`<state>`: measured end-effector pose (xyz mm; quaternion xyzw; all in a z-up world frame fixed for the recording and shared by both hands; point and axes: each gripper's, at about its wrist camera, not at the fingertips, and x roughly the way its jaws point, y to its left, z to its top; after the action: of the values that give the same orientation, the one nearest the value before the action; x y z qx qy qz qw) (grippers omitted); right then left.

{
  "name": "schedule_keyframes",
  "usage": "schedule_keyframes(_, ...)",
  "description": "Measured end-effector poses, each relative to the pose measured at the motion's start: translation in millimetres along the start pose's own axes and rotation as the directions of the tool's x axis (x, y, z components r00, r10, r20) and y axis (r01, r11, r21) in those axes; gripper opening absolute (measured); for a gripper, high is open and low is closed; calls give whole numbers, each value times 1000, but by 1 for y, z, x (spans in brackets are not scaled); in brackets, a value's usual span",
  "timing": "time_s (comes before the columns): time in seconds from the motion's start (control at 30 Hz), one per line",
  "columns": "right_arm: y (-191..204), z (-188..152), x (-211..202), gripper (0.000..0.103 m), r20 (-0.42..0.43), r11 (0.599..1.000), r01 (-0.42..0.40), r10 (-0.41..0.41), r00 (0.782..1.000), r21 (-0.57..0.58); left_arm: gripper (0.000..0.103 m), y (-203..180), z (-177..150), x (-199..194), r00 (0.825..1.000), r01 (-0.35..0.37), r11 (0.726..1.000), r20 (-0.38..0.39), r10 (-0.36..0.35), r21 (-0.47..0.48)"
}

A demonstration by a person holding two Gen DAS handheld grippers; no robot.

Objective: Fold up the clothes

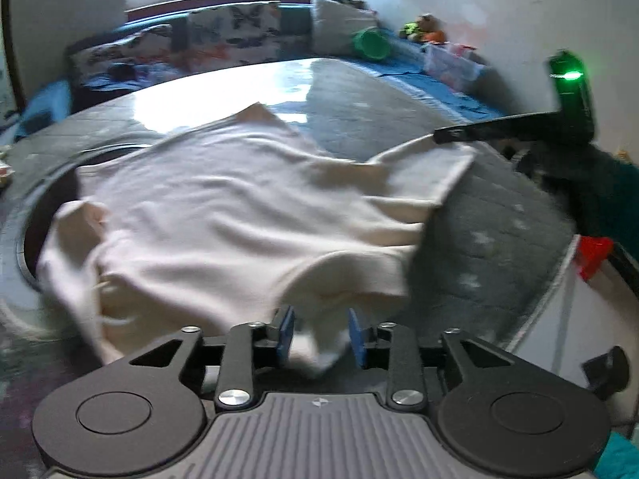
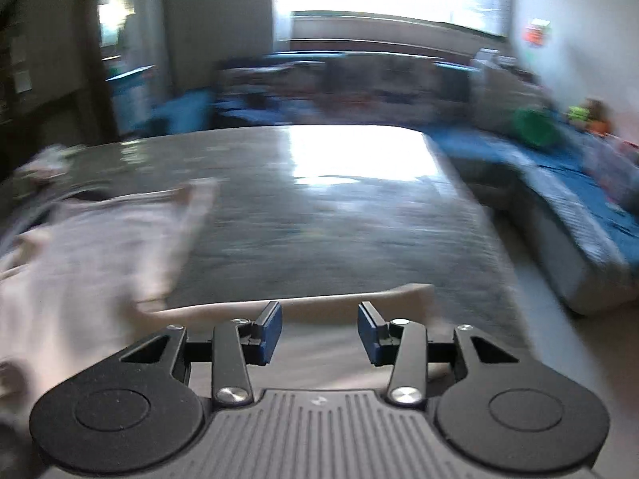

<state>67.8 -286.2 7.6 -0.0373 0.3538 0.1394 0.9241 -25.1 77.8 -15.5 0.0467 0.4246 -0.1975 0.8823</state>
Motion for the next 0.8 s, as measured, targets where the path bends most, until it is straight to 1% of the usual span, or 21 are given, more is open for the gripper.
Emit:
schedule_keyframes(0.07,26,0,-10,43,-10,993,-105,104,995,-60,44,3,-2,1,1000,-24,1000,-1,24,5)
schedule_keyframes(0.17,69,-2,-24,43,-40,954,-245,242,970,-173,42,2,-6,4,1000,-25,999,-1,25,23)
schedule_keyframes(0.27,112,-12,-34,41,-91,892,-353,341,936,-282,40,-3,-11,8,999,-33,998,3,33,62)
schedule_keyframes(0.33,132,-19,-35,40,-130,858,-395,373,919,-330,32,-4,-12,12,999,-39,996,8,38,76)
schedule_keyframes(0.37,142,-23,-35,39,-150,838,-415,387,910,-353,29,-4,-13,13,999,-39,996,6,39,79)
schedule_keyframes(0.4,152,-29,-32,38,-179,819,-429,390,903,-380,25,-4,-14,15,999,-39,996,1,39,83)
schedule_keyframes(0.43,158,-33,-30,38,-194,810,-430,384,903,-399,23,-3,-15,17,999,-38,995,-5,38,88)
schedule_keyframes(0.47,162,-36,-28,38,-204,805,-426,375,905,-414,22,-3,-16,18,999,-37,995,-10,38,93)
schedule_keyframes(0.5,166,-41,-25,37,-211,802,-417,360,909,-428,17,-3,-16,18,999,-32,995,-13,34,96)
schedule_keyframes(0.53,169,-45,-23,35,-217,799,-408,346,913,-443,13,-3,-17,18,999,-27,995,-14,29,100)
schedule_keyframes(0.57,170,-47,-22,32,-219,798,-400,335,916,-452,12,-2,-17,16,1000,-19,995,-11,20,100)
schedule_keyframes(0.6,170,-48,-20,25,-221,798,-392,325,919,-458,11,-1,-17,14,1000,-10,995,-6,10,99)
schedule_keyframes(0.7,167,-50,-18,12,-224,806,-376,305,926,-457,10,4,-15,8,1000,21,997,0,-21,76)
schedule_keyframes(0.73,165,-49,-19,9,-218,811,-374,306,927,-451,10,5,-14,6,1000,19,997,2,-20,75)
schedule_keyframes(0.8,160,-46,-22,8,-205,819,-368,308,929,-440,12,3,-14,3,1000,7,996,17,-9,84)
